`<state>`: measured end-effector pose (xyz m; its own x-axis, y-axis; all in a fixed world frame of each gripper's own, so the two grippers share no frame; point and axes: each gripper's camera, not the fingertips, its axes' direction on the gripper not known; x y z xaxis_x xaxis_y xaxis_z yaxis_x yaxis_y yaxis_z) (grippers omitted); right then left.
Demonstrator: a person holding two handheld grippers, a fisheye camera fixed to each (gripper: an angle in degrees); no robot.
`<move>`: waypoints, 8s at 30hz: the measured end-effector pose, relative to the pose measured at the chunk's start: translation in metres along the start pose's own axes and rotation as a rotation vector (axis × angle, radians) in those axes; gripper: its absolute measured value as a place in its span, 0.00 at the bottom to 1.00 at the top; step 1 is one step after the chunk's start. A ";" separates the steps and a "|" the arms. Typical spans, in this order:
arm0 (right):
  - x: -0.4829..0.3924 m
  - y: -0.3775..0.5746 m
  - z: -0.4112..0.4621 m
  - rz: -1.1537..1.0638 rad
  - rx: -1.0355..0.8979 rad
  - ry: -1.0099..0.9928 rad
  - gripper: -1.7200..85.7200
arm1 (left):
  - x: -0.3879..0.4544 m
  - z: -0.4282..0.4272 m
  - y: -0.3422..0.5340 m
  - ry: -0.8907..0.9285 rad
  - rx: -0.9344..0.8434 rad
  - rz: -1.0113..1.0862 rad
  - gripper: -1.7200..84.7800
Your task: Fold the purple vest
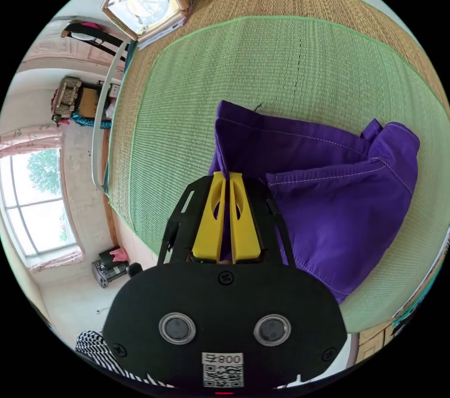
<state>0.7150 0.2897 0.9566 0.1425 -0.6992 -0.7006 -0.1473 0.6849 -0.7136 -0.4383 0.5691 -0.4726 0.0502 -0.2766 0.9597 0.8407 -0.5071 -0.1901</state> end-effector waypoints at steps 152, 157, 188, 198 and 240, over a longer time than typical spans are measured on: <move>-0.040 0.374 0.218 -0.541 -0.006 0.568 0.06 | 0.035 -0.141 0.034 -0.444 -0.047 0.185 0.02; -0.058 0.379 0.254 -0.646 -0.067 0.684 0.06 | 0.022 -0.140 0.039 -0.446 -0.052 0.143 0.02; -0.069 0.374 0.282 -0.783 -0.070 0.763 0.06 | 0.041 -0.139 0.057 -0.498 -0.094 0.250 0.02; -0.041 0.379 0.255 -0.774 -0.025 0.713 0.05 | 0.025 -0.129 0.062 -0.527 -0.130 0.194 0.02; 0.091 0.321 0.084 -0.561 -0.075 0.159 0.02 | 0.099 -0.038 0.110 -0.661 -0.172 0.501 0.02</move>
<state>0.7624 0.4628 0.6628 0.0709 -0.9768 -0.2021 -0.1615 0.1887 -0.9687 -0.3618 0.4549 -0.4060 0.7448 0.0054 0.6673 0.5439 -0.5843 -0.6023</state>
